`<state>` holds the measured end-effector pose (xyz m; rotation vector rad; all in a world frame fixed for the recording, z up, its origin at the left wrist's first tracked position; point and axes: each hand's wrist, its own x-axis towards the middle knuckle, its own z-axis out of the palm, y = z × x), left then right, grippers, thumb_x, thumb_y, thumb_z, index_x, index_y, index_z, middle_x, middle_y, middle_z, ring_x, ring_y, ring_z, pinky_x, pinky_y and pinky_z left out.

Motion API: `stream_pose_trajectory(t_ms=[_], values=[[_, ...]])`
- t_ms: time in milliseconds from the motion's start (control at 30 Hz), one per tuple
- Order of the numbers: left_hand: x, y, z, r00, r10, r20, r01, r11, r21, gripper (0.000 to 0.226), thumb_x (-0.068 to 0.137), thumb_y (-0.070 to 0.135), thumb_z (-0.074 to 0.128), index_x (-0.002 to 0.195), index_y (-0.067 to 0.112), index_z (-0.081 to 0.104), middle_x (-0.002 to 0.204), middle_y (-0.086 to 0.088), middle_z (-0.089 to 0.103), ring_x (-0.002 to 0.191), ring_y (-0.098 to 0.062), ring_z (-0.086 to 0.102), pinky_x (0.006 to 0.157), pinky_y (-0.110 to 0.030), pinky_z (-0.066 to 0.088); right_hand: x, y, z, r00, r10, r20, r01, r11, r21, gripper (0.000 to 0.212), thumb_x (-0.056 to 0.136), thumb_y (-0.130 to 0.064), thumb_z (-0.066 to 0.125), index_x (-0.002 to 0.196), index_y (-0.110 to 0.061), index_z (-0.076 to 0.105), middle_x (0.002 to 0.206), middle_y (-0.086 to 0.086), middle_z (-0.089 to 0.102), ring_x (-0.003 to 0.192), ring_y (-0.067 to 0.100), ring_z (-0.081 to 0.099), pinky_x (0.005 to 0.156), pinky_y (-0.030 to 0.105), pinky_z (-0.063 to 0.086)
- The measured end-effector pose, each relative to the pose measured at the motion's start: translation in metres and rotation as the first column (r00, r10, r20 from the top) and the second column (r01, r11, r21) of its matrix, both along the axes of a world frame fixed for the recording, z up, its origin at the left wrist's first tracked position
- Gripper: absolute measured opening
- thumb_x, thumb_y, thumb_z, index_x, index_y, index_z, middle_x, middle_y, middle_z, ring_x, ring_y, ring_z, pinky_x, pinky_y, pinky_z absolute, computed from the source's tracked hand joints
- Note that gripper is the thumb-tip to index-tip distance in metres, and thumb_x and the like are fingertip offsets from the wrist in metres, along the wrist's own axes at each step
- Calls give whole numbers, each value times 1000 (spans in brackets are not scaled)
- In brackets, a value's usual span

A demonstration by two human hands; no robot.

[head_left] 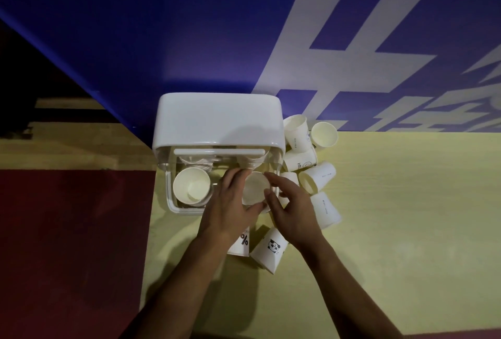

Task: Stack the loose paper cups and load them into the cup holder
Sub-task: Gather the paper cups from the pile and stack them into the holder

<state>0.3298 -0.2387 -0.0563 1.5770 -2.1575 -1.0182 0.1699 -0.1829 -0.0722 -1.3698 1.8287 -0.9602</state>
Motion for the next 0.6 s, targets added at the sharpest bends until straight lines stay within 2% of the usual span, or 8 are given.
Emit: stream_pose_trajectory(t_ms=[133, 233, 300, 433, 600], values=[[-5, -6, -13, 994, -37, 102, 31, 998, 54, 79, 87, 50, 73, 154, 26, 38, 156, 9, 37, 140, -17, 39, 106, -32, 38, -1, -2, -20, 991, 29, -132, -22, 998, 51, 38, 101, -27, 63, 140, -26, 61, 132, -9, 66, 123, 7, 58, 100, 29, 50], [-8, -8, -21, 993, -26, 112, 16, 996, 92, 82, 84, 50, 76, 153, 25, 40, 156, 7, 39, 141, -18, 39, 109, -34, 39, -1, -2, -26, 978, 54, -200, -43, 997, 57, 40, 100, -22, 65, 139, -24, 61, 130, -6, 67, 120, 8, 56, 98, 11, 40], [-9, -7, -24, 993, -13, 118, 1, 994, 106, 82, 83, 49, 77, 152, 25, 41, 156, 7, 38, 141, -19, 39, 108, -35, 41, -1, -2, -26, 977, 58, -207, -46, 997, 60, 40, 99, -20, 66, 139, -22, 62, 128, -5, 67, 119, 8, 55, 96, 7, 35], [-13, -8, -27, 991, 8, 136, -24, 993, 117, 80, 84, 45, 78, 152, 25, 41, 158, 7, 37, 142, -18, 38, 109, -35, 40, 0, -3, -30, 967, 64, -248, -58, 998, 28, 39, 98, -15, 67, 136, -19, 64, 127, -3, 68, 117, 12, 57, 96, 22, 45], [-14, -8, -26, 991, 6, 131, -19, 995, 95, 81, 79, 44, 81, 148, 25, 43, 153, 7, 41, 137, -18, 43, 102, -33, 43, -2, -3, -27, 967, 84, -241, -77, 996, 40, 39, 99, -19, 66, 138, -19, 63, 130, -2, 67, 119, 14, 57, 97, 30, 51]])
